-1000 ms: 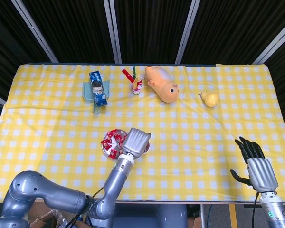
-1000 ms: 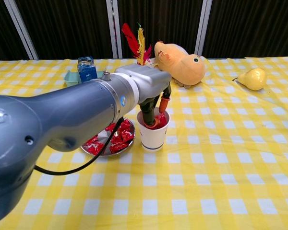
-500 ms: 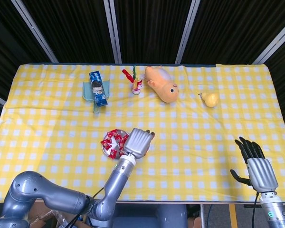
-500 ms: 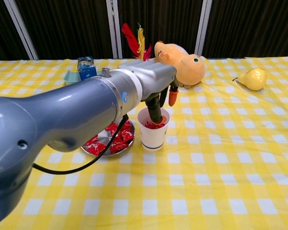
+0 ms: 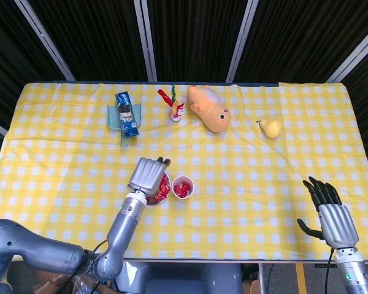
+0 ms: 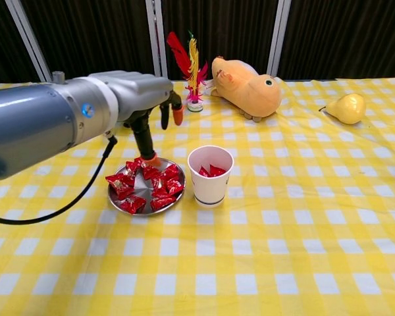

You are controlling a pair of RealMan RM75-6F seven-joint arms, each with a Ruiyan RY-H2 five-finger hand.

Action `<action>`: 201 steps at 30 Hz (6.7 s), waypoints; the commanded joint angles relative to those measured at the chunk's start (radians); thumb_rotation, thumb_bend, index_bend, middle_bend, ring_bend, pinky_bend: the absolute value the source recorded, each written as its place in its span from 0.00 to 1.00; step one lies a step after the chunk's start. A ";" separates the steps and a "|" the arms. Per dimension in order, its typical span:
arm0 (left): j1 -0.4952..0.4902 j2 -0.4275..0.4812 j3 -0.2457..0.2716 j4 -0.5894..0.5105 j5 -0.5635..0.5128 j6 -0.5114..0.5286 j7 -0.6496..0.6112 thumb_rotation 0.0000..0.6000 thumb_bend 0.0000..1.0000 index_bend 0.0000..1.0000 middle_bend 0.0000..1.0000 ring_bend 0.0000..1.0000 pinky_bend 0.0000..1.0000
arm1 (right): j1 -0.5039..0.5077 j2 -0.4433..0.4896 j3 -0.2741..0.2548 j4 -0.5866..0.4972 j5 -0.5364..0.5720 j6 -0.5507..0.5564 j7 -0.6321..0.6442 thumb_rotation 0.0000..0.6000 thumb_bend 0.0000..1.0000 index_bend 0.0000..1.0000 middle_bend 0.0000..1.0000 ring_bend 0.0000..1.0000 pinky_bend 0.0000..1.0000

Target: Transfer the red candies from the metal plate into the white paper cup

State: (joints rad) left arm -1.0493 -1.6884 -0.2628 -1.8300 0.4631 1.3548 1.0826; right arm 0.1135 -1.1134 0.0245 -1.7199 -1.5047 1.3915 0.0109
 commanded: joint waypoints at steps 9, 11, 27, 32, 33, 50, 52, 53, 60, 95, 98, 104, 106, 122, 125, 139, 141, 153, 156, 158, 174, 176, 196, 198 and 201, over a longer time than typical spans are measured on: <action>0.019 -0.043 0.042 0.094 -0.060 -0.045 -0.022 1.00 0.15 0.28 0.32 0.83 0.97 | 0.000 0.000 0.001 0.000 0.002 -0.001 0.001 1.00 0.34 0.00 0.00 0.00 0.00; 0.015 -0.060 0.039 0.118 -0.063 -0.049 -0.024 1.00 0.15 0.28 0.32 0.83 0.97 | 0.000 0.001 0.001 0.000 0.003 -0.002 0.005 1.00 0.34 0.00 0.00 0.00 0.00; -0.006 -0.179 0.032 0.311 -0.067 -0.110 -0.034 1.00 0.19 0.30 0.33 0.83 0.97 | 0.003 0.006 0.002 -0.001 0.007 -0.009 0.012 1.00 0.34 0.00 0.00 0.00 0.00; -0.009 -0.211 0.041 0.347 -0.050 -0.127 -0.036 1.00 0.24 0.33 0.34 0.83 0.97 | 0.003 0.006 0.002 -0.001 0.010 -0.010 0.011 1.00 0.34 0.00 0.00 0.00 0.00; -0.009 -0.217 0.042 0.353 -0.046 -0.130 -0.037 1.00 0.27 0.34 0.36 0.83 0.97 | 0.002 0.005 0.002 -0.001 0.010 -0.010 0.011 1.00 0.34 0.00 0.00 0.00 0.00; 0.032 -0.165 0.070 0.289 0.020 -0.095 -0.022 1.00 0.44 0.51 0.62 0.84 0.97 | 0.001 0.005 0.001 -0.002 0.009 -0.008 0.009 1.00 0.34 0.00 0.00 0.00 0.00; 0.034 -0.147 0.067 0.269 0.027 -0.085 -0.018 1.00 0.44 0.51 0.62 0.84 0.97 | 0.001 0.004 0.001 -0.002 0.010 -0.009 0.008 1.00 0.34 0.00 0.00 0.00 0.00; 0.036 -0.137 0.065 0.257 0.029 -0.080 -0.016 1.00 0.44 0.51 0.62 0.84 0.97 | 0.001 0.004 0.002 -0.003 0.010 -0.009 0.007 1.00 0.34 0.00 0.00 0.00 0.00; 0.046 -0.075 0.054 0.165 0.039 -0.051 0.000 1.00 0.44 0.51 0.62 0.84 0.97 | 0.000 0.004 0.000 -0.006 0.007 -0.006 0.002 1.00 0.34 0.00 0.00 0.00 0.00; -0.145 -0.176 -0.070 0.172 -0.065 -0.038 0.105 1.00 0.35 0.44 0.51 0.84 0.97 | 0.003 0.011 0.002 -0.007 0.009 -0.013 0.027 1.00 0.34 0.00 0.00 0.00 0.00; -0.143 -0.177 -0.070 0.175 -0.047 -0.040 0.085 1.00 0.34 0.42 0.49 0.84 0.97 | 0.002 0.011 0.001 -0.007 0.007 -0.013 0.024 1.00 0.34 0.00 0.00 0.00 0.00; -0.139 -0.186 -0.066 0.182 -0.031 -0.048 0.058 1.00 0.31 0.39 0.41 0.84 0.97 | 0.000 0.010 0.000 -0.008 0.006 -0.008 0.020 1.00 0.34 0.00 0.00 0.00 0.00; -0.135 -0.185 -0.067 0.176 -0.021 -0.048 0.044 1.00 0.30 0.36 0.38 0.84 0.97 | 0.001 0.010 0.001 -0.007 0.006 -0.008 0.020 1.00 0.34 0.00 0.00 0.00 0.00; -0.038 -0.052 -0.041 0.002 0.100 0.018 -0.071 1.00 0.27 0.32 0.37 0.84 0.97 | -0.001 0.008 0.000 -0.005 0.004 -0.005 0.015 1.00 0.34 0.00 0.00 0.00 0.00; -0.001 -0.003 0.005 -0.038 0.090 0.026 -0.068 1.00 0.25 0.31 0.37 0.84 0.97 | 0.000 0.007 0.001 -0.005 0.006 -0.006 0.013 1.00 0.34 0.00 0.00 0.00 0.00; 0.051 0.049 0.156 -0.011 0.044 -0.079 -0.049 1.00 0.20 0.26 0.30 0.84 0.97 | -0.001 0.006 0.002 -0.010 0.013 -0.007 0.005 1.00 0.34 0.00 0.00 0.00 0.00; 0.048 0.045 0.163 -0.003 0.035 -0.090 -0.040 1.00 0.20 0.26 0.30 0.84 0.97 | 0.000 0.007 0.003 -0.009 0.014 -0.008 0.006 1.00 0.34 0.00 0.00 0.00 0.00; 0.050 0.004 0.179 0.044 0.017 -0.100 -0.036 1.00 0.20 0.36 0.40 0.84 0.97 | 0.000 0.008 0.002 -0.009 0.013 -0.011 0.008 1.00 0.34 0.00 0.00 0.00 0.00; 0.053 -0.012 0.179 0.059 0.014 -0.101 -0.040 1.00 0.20 0.36 0.41 0.84 0.97 | 0.000 0.007 0.002 -0.009 0.013 -0.010 0.007 1.00 0.34 0.00 0.00 0.00 0.00; 0.053 -0.022 0.180 0.067 0.009 -0.102 -0.037 1.00 0.20 0.36 0.43 0.84 0.97 | 0.000 0.007 0.002 -0.009 0.013 -0.010 0.006 1.00 0.34 0.00 0.00 0.00 0.00; 0.053 -0.093 0.175 0.149 -0.013 -0.098 -0.005 1.00 0.37 0.46 0.56 0.84 0.97 | 0.000 0.008 0.004 -0.012 0.020 -0.012 0.012 1.00 0.34 0.00 0.00 0.00 0.00; 0.055 -0.095 0.173 0.155 -0.015 -0.099 -0.004 1.00 0.40 0.48 0.59 0.84 0.97 | 0.000 0.008 0.005 -0.012 0.020 -0.012 0.013 1.00 0.34 0.00 0.00 0.00 0.00; 0.048 -0.025 0.046 0.022 0.023 -0.048 -0.038 1.00 0.46 0.53 0.65 0.84 0.97 | -0.001 0.008 0.004 -0.014 0.020 -0.012 0.010 1.00 0.34 0.00 0.00 0.00 0.00; 0.038 -0.015 0.022 -0.002 0.007 -0.044 -0.032 1.00 0.46 0.53 0.66 0.84 0.97 | -0.001 0.008 0.004 -0.015 0.020 -0.012 0.009 1.00 0.34 0.00 0.00 0.00 0.00; 0.014 -0.010 -0.009 -0.025 0.010 -0.036 -0.017 1.00 0.46 0.53 0.65 0.84 0.97 | -0.001 0.007 0.004 -0.015 0.020 -0.012 0.009 1.00 0.34 0.00 0.00 0.00 0.00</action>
State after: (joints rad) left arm -1.0232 -1.7040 -0.2583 -1.8436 0.4740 1.3120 1.0591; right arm 0.1126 -1.1059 0.0285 -1.7347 -1.4847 1.3799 0.0195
